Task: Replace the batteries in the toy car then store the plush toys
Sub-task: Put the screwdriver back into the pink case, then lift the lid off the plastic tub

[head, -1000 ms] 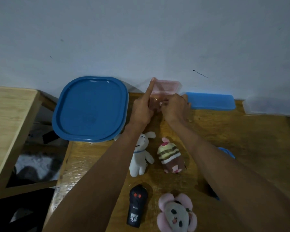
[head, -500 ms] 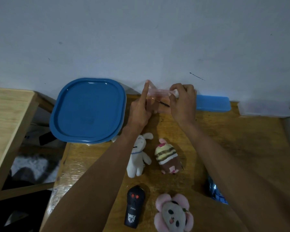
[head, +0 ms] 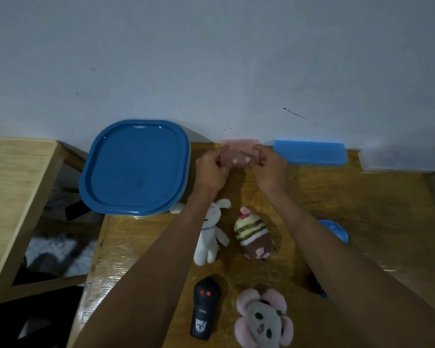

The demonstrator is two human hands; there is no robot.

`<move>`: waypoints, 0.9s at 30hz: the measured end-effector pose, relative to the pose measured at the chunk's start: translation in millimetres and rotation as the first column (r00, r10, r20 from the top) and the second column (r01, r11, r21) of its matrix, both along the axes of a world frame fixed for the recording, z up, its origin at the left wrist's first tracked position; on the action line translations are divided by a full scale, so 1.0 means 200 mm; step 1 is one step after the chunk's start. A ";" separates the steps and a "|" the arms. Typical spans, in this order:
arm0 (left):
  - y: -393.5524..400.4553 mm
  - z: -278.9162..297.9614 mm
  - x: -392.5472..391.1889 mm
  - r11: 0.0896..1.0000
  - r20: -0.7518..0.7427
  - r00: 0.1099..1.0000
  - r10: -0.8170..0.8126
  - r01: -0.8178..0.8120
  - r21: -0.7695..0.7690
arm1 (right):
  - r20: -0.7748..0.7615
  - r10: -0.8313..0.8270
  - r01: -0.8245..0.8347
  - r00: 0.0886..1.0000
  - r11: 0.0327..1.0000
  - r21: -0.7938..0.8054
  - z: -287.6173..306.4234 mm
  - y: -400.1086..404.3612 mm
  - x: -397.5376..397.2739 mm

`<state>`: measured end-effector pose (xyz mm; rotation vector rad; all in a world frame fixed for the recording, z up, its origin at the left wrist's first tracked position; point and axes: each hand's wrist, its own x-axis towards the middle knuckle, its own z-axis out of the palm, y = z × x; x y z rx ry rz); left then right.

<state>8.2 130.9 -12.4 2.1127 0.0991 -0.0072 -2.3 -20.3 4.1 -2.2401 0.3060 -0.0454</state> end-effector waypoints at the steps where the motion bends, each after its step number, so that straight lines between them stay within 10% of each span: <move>1: 0.00 0.00 0.00 1.000 -0.005 1.000 0.007 -0.007 0.008 | -0.009 -0.007 0.007 1.000 1.000 0.002 -0.01 0.00 0.01; 16: -0.03 0.16 0.01 0.980 -0.074 0.996 -0.039 0.053 0.194 | -0.106 0.030 -0.060 0.994 0.954 -0.293 0.11 0.03 0.06; 27: 0.58 0.61 -0.13 0.981 0.206 0.974 0.098 -0.129 0.144 | 0.057 0.098 -0.100 0.994 0.994 0.044 0.48 0.48 -0.04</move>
